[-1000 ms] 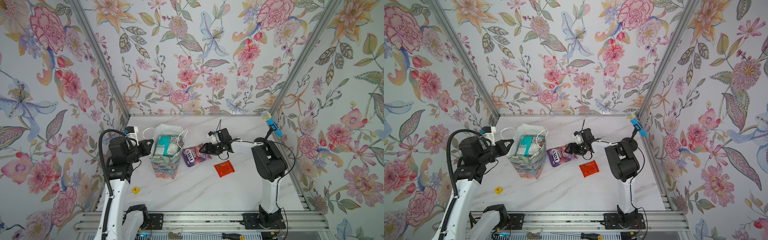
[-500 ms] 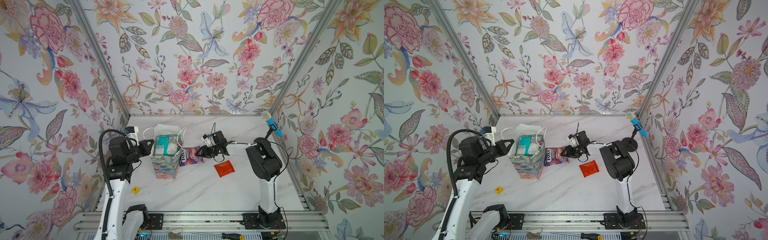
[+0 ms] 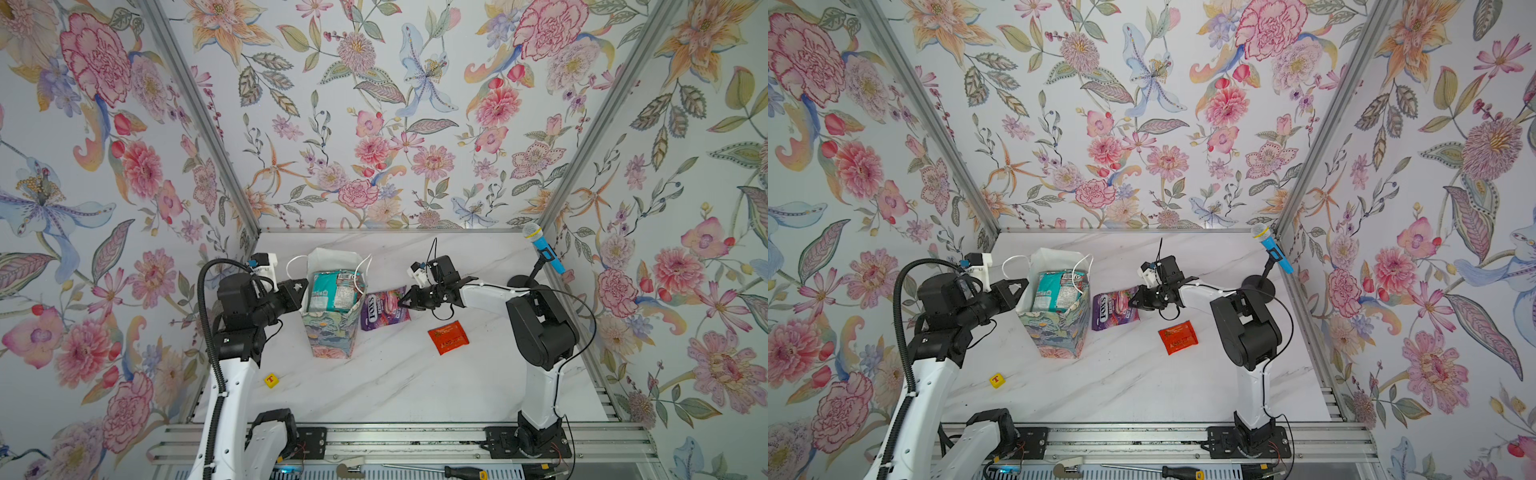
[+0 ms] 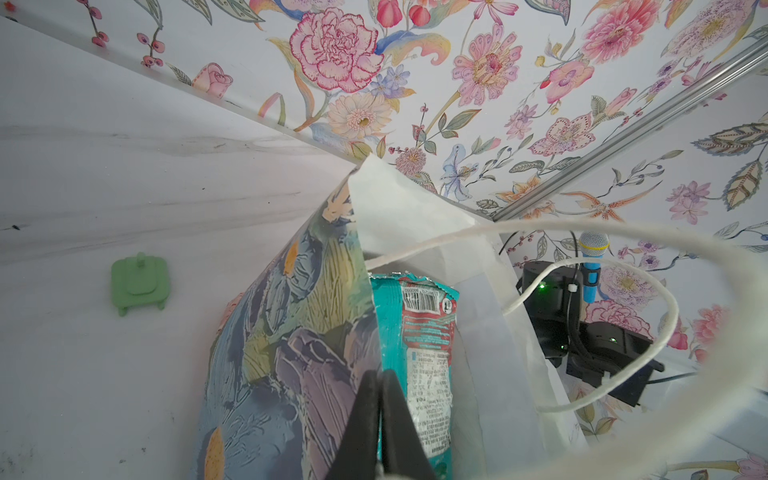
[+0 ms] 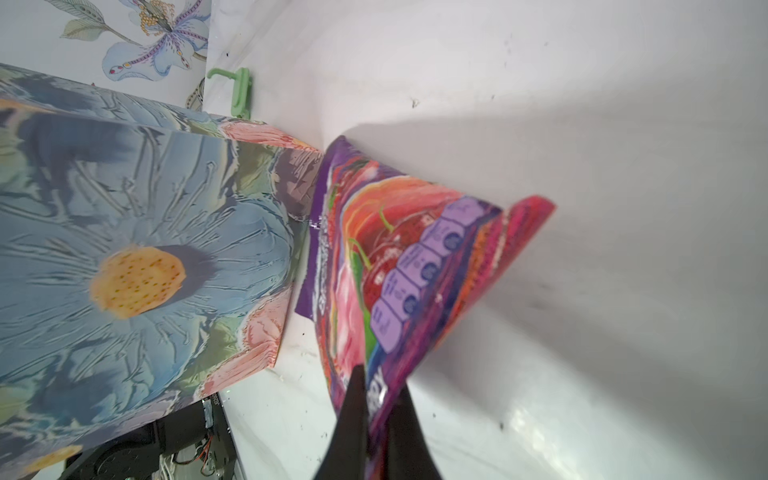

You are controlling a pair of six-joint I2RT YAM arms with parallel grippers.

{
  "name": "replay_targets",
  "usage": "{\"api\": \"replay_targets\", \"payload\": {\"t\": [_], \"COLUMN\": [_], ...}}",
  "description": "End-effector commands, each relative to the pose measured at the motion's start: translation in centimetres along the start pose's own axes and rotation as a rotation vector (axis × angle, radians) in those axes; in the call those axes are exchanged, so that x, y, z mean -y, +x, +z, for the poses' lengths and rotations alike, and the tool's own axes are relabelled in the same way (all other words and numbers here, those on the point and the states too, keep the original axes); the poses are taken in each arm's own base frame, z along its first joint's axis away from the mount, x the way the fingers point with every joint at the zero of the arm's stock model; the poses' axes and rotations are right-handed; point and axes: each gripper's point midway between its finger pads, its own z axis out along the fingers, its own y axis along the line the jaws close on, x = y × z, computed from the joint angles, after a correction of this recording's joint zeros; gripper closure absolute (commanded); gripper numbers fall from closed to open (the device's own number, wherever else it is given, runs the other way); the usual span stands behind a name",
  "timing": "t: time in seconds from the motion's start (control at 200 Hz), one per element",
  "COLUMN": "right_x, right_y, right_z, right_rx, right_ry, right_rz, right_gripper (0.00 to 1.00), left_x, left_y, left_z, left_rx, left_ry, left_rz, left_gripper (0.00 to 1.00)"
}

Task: Place the snacks into the paper bag
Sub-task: 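Lift the purple packet and carry it above the paper bag with the right gripper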

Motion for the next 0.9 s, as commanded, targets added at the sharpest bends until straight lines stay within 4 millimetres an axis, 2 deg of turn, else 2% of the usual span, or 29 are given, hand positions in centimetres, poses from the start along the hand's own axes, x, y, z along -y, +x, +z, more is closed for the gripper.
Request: {"api": "replay_targets", "payload": {"t": [0.0, 0.305, 0.425, 0.686, 0.896], "right_x": [-2.8, -10.2, -13.2, -18.2, -22.7], "right_y": [-3.0, -9.0, -11.3, -14.9, -16.4], "right_z": [-3.9, -11.6, -14.0, -17.6, -19.4], "right_rx": [0.083, 0.266, 0.338, 0.464, 0.537], "right_ry": [0.054, 0.093, 0.107, 0.119, 0.060], "right_rz": [-0.123, -0.315, -0.391, -0.507, -0.592], "right_gripper": [1.00, 1.00, 1.00, 1.00, 1.00], "left_x": [1.2, 1.2, 1.2, 1.2, 1.2], "left_y": [-1.0, -1.0, -0.9, -0.9, -0.9], "left_z": [-0.6, -0.6, -0.6, -0.7, -0.6], "left_rx": [0.033, 0.034, 0.035, 0.036, 0.035], "left_ry": [0.040, 0.045, 0.045, 0.046, 0.045], "left_rz": [0.037, 0.035, 0.033, 0.033, 0.029], "left_gripper": [0.94, 0.94, 0.94, 0.94, 0.94]}}
